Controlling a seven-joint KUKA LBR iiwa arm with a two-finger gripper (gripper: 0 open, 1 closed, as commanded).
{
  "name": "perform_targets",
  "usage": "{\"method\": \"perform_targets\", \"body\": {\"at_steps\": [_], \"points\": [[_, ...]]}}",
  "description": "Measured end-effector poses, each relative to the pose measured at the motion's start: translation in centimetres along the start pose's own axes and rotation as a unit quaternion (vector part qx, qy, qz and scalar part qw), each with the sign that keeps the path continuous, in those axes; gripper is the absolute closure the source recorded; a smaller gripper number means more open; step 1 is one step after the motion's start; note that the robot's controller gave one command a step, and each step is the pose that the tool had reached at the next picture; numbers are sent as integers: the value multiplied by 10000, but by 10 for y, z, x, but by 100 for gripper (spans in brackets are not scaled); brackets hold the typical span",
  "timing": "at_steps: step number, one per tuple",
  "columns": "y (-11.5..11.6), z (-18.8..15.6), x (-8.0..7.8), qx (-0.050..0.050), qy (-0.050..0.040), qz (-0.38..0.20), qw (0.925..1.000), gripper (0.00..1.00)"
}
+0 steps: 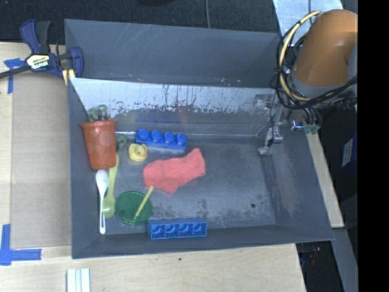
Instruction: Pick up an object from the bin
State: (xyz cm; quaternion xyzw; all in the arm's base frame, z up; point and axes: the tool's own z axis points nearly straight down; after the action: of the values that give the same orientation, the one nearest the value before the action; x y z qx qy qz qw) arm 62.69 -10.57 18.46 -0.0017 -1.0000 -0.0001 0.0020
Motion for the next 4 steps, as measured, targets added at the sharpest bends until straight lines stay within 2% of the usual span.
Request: {"method": "perform_targets", "body": {"at_steps": [1,2,3,4], "points": [[0,-6,-1,5,-42,-11,10000,0],[43,72,12,10,-59,-399,9992,0],[57,106,15,14,-92,306,9995,0],[99,113,17,4,-51,302,9995,0]]}}
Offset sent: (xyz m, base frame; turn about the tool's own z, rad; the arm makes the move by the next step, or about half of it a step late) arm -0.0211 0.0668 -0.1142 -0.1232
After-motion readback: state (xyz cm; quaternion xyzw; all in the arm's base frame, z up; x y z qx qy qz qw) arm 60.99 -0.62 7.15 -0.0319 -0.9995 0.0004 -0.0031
